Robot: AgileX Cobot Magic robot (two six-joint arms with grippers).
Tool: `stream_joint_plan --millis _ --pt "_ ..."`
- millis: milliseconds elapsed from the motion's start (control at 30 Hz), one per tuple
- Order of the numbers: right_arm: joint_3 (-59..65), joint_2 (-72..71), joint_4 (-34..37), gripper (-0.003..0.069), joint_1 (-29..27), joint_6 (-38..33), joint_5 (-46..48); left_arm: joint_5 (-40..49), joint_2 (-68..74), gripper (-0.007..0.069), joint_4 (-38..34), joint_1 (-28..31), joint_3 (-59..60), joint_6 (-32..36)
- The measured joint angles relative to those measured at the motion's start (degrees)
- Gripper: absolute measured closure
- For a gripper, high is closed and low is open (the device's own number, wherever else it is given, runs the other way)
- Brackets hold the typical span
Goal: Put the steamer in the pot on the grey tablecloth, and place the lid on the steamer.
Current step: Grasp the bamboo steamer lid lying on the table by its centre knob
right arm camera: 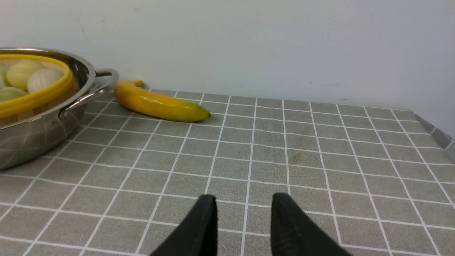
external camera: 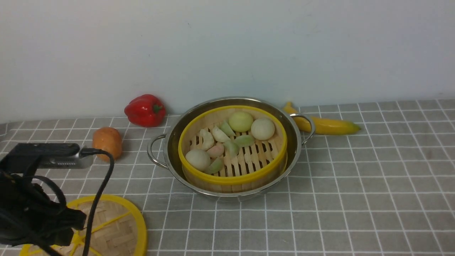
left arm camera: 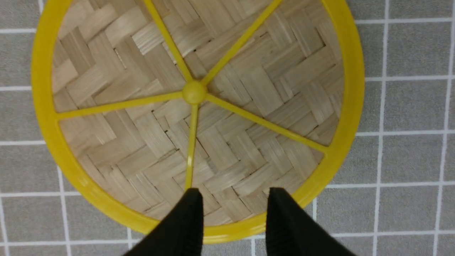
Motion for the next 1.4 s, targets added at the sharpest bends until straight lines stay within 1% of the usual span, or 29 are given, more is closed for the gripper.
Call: stream_joint_plan --millis 133,267,300,467,667,833,1033,1400 --pt "0.00 0.00 0.00 0.0419 0.00 0.00 0.00 -3.71 5.02 0.0382 0.06 0.00 -0.23 -0.30" --pt "0.00 0.00 0.00 0.0419 0.00 0.00 0.00 -5.30 8.63 0.0382 0.64 0.00 -0.47 -0.70" --pt "0.00 0.00 0.00 0.0419 0.00 0.00 0.00 -6.50 10.38 0.0382 1.72 0.00 -0.53 -1.87" --pt "0.00 0.00 0.00 0.0419 0.00 0.00 0.00 -8.90 13.00 0.0382 3.93 0.00 -0.53 -3.94" --pt "0.00 0.00 0.00 0.0419 0.00 0.00 0.00 -12.83 15.24 0.0382 3.93 0.00 -0.53 -4.45" --pt "0.00 0.00 0.00 0.0419 0.00 0.00 0.00 -13.27 15.39 0.0382 3.32 0.00 -0.53 -4.45" --pt "0.00 0.00 0.00 0.0419 0.00 0.00 0.00 -11.56 15.39 0.0382 3.27 0.00 -0.53 -4.79" --pt "0.00 0.00 0.00 0.0419 0.00 0.00 -0.05 -10.89 17.37 0.0382 3.27 0.00 -0.53 -7.30"
